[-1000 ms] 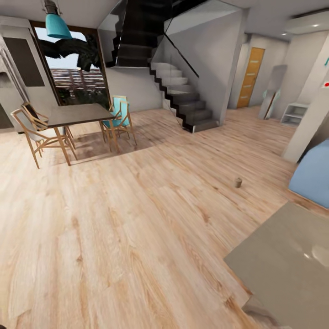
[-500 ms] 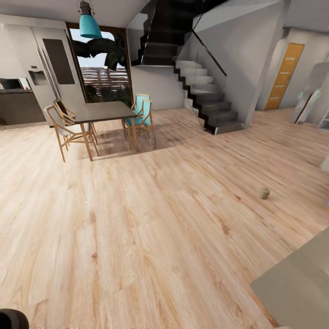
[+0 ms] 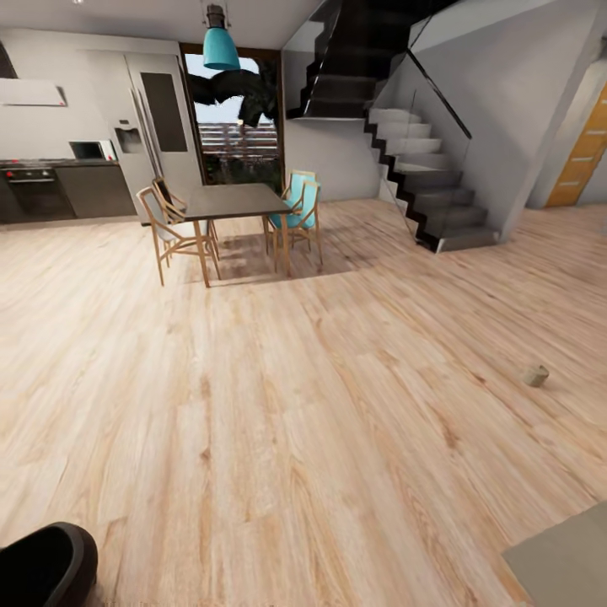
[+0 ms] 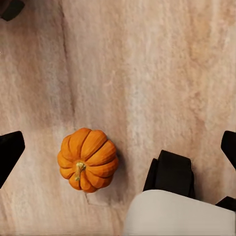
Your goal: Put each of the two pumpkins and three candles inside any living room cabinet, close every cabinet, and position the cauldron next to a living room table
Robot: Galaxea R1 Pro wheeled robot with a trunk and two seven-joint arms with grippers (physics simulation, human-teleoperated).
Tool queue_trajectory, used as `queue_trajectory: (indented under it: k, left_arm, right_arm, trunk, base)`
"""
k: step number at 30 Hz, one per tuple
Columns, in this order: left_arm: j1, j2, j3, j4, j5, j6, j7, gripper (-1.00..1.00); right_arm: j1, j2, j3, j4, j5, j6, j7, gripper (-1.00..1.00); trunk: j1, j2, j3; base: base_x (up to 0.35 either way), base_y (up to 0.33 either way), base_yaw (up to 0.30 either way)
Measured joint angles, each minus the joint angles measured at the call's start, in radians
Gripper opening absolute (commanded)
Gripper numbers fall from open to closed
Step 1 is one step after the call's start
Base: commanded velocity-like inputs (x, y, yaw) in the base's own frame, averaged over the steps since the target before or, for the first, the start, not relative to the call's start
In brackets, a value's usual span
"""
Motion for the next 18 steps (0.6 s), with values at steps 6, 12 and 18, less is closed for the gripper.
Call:
queue_trajectory:
  k: [6,12,18]
  left_arm:
    - [0.000,-0.003,0.000,0.000,0.000,0.000,0.000,1.00]
    - [0.000,-0.003,0.000,0.000,0.000,-0.001,0.000,1.00]
    - [0.000,-0.005,0.000,-0.002,0.000,-0.001,0.000,1.00]
  right_arm:
    - [0.000,-0.001,0.000,-0.004,-0.002,-0.005,-0.003,1.00]
    - [0.000,0.000,-0.001,-0.004,-0.002,-0.005,-0.003,1.00]
    - [0.000,-0.001,0.001,-0.005,0.001,-0.006,-0.002,1.00]
  trunk:
    - [0.000,0.000,-0.003]
    - [0.000,0.000,-0.007]
    - [0.000,0.000,-0.008]
  base:
    - [0.000,0.000,0.261]
    - [0.000,0.000,0.210]
    - [0.005,0.000,0.053]
